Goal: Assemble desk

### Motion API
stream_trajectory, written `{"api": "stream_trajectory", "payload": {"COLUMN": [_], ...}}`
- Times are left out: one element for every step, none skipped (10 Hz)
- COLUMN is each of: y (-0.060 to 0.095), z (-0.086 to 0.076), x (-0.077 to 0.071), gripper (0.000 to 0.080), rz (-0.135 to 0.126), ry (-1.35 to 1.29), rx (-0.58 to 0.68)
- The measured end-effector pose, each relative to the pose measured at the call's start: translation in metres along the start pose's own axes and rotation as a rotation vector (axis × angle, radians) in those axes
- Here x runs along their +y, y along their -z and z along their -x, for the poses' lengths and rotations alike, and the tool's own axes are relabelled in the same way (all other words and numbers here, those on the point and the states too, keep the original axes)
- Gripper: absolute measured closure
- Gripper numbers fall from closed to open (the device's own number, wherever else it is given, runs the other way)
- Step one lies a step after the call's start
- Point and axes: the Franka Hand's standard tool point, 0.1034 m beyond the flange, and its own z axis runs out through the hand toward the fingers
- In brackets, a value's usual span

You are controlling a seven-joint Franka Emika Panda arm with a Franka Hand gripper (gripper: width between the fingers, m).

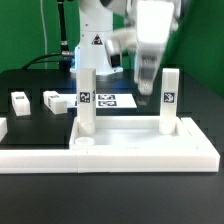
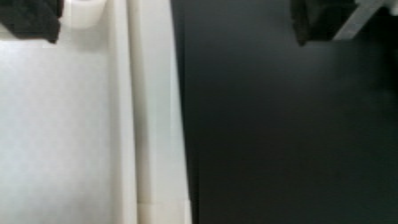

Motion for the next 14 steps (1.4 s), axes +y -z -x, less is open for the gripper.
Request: {"api": "stream_trajectory", "payload": {"y": [0.01,0.007,0.004,0.005,0.006,0.02,0.05,0.077,0.088,0.085,0.082,0.083,0.082,0.08], "z": [0.007,0.004,0.004,0.004,0.003,0.001,0.005,0.021,0.038,0.055,0.051,0.047,0.048,0.05], "x": [0.017,0.015,0.012,0.013,0.013,0.016,0.021,0.021,0.016,0.022,0.019,0.019,0.018,0.016], "gripper": [0.0151,0.0151,0.0151,0.0151,0.0151,0.0151,0.0151,0.0151,0.0151,0.0151,0.0151,0.0151,0.0151,0.0151], "rz": [0.011,0.013,0.007,0.007,0.007,-0.014,-0.031,-0.03,-0.034,-0.003,-0.013,-0.013,-0.014,-0.016], "ry": [-0.073,-0.163,-0.189,-0.283,-0.35,-0.403,-0.475,-0.513,-0.585,-0.628,-0.695,-0.69,-0.689,-0.69], "rx": [-0.011,-0.006,-0.009,-0.006,-0.003,-0.015,-0.01,0.001,0.005,0.02,0.016,0.02,0.018,0.017]}}
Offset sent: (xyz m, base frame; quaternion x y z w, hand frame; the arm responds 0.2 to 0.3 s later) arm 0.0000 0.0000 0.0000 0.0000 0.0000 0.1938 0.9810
